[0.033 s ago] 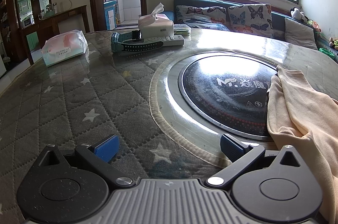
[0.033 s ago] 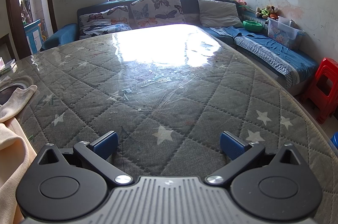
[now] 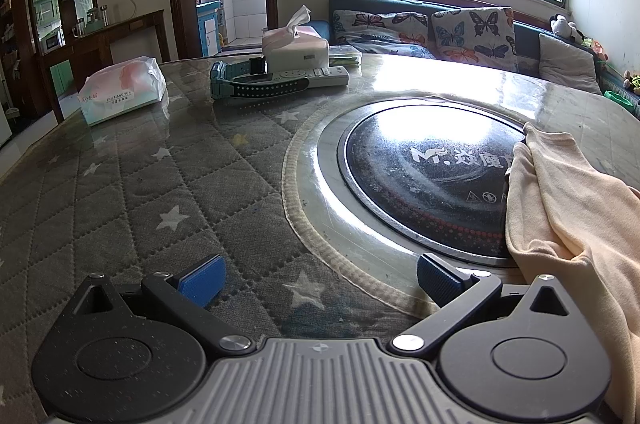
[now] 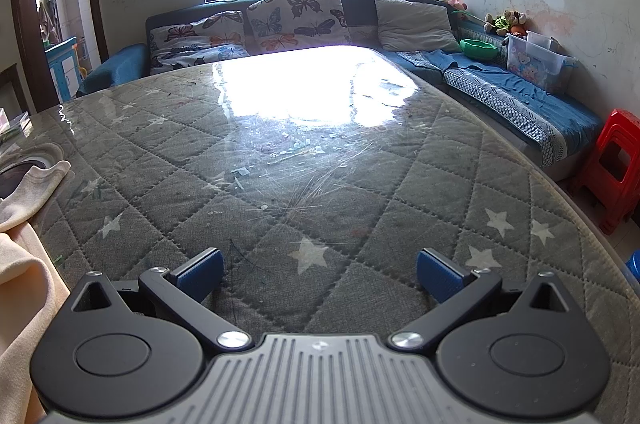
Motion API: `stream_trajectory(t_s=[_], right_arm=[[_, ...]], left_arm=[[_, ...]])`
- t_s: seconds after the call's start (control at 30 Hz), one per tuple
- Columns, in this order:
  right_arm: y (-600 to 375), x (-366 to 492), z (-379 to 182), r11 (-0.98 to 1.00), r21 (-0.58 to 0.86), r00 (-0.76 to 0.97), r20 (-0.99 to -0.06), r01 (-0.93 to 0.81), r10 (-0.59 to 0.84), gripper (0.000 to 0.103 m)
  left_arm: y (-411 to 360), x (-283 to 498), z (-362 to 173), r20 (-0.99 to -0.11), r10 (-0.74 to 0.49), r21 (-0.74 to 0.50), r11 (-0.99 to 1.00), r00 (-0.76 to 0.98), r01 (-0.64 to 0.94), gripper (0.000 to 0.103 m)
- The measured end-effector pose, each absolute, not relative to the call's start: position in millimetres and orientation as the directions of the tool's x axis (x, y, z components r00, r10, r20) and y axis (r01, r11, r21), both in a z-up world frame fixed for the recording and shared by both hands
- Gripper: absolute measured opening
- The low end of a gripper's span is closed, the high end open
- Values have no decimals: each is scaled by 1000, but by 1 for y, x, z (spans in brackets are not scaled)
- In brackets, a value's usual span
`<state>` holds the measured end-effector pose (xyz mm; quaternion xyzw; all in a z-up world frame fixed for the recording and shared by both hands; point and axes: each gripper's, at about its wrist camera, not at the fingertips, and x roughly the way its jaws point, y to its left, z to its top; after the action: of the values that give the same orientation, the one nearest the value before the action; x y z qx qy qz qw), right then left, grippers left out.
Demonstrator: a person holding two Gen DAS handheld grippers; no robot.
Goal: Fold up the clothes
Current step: 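Move both grippers toward the crumpled cream shirt on the table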
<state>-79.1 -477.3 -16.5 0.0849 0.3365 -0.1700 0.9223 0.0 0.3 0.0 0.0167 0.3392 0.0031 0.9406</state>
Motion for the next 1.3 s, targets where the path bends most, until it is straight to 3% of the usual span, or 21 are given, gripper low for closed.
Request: stream_trajectory(t_s=[0.53, 0.73, 1.3], right_arm=[[-477, -80, -13, 929, 26, 703, -662, 368, -260, 103], [-474, -84, -13, 936, 21, 703, -666, 352, -249, 103], [-413, -153, 15, 980, 65, 729, -678, 186, -94, 103]], left_arm=[[-6, -4, 2, -649, 22, 18, 1000, 761, -14, 103], [-19, -24, 17, -646, -33, -1, 999, 762, 42, 103], [-65, -67, 29, -700, -100, -9, 991, 707, 131, 103]])
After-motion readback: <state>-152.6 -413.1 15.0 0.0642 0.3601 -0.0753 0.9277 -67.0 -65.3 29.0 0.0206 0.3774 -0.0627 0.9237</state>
